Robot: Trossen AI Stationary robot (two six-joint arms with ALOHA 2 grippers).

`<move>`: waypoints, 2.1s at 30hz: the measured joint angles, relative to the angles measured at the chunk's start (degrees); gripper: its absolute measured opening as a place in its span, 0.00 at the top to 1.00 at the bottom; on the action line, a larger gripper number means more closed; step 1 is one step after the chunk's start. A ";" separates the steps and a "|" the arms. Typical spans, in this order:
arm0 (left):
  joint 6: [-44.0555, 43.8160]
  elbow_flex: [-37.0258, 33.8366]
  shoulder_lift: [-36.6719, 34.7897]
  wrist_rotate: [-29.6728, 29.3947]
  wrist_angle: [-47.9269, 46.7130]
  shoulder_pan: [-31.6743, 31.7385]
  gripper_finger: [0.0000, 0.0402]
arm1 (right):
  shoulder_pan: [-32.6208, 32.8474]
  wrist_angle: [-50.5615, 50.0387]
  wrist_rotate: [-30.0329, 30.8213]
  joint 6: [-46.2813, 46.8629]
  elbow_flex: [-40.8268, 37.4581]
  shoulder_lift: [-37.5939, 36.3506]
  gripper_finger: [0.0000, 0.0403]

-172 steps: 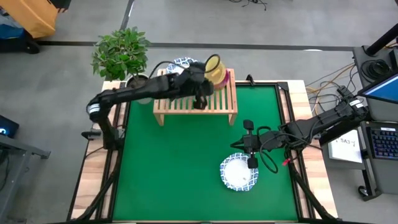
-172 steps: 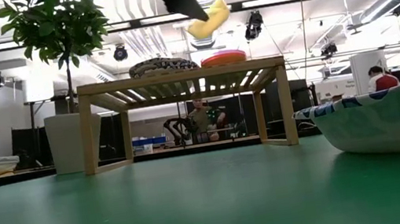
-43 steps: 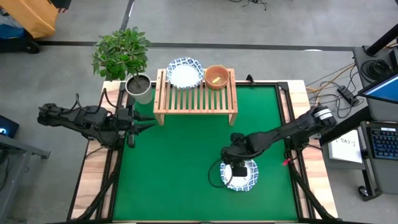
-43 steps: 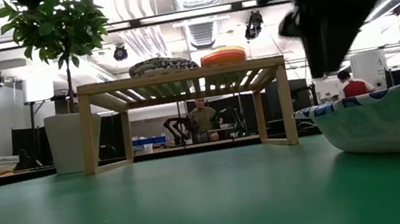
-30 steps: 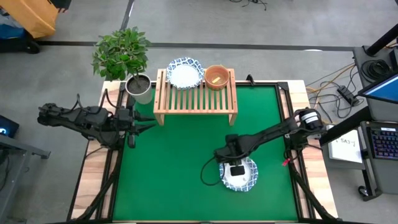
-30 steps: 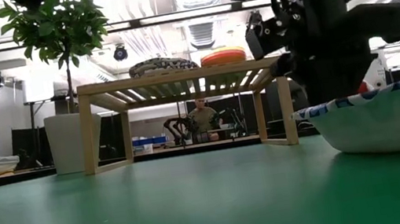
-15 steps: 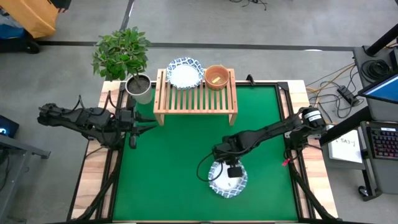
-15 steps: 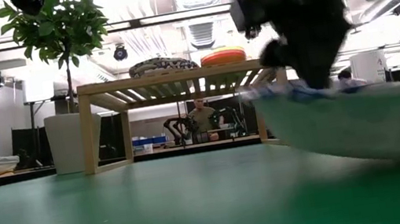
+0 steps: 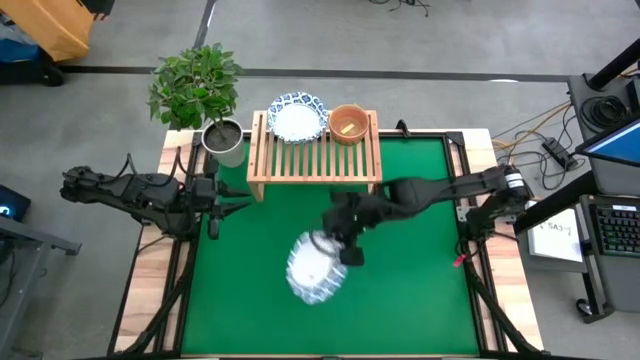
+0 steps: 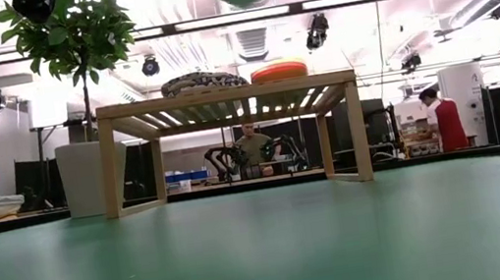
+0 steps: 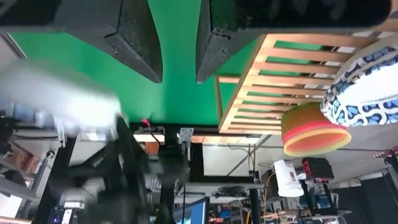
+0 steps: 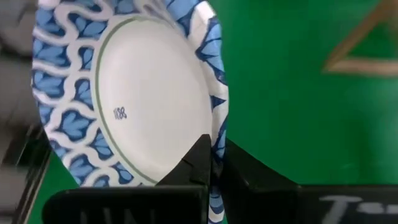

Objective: Place and stack bowls onto a shelf
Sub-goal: Stack the white patterned bowl on top of the white patterned bowl on the shelf

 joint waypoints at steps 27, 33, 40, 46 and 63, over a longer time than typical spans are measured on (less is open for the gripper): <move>2.70 -0.07 -1.80 0.01 -5.39 0.00 0.80 | -37.88 2.18 8.51 17.86 19.32 2.00 0.98; 3.30 -0.07 -2.54 0.00 -5.34 0.01 0.80 | -39.32 5.34 8.06 17.16 19.61 7.12 0.98; 2.73 -0.08 -2.65 0.00 -5.57 0.00 0.80 | -39.87 6.32 8.15 16.54 23.10 13.20 0.96; 2.71 -0.72 -2.65 0.00 -5.63 0.01 0.80 | -40.05 5.54 7.98 15.79 25.64 16.03 0.83; 2.67 -0.87 -2.82 -0.05 -5.46 0.00 0.80 | -40.73 5.83 8.61 8.66 26.78 14.58 0.71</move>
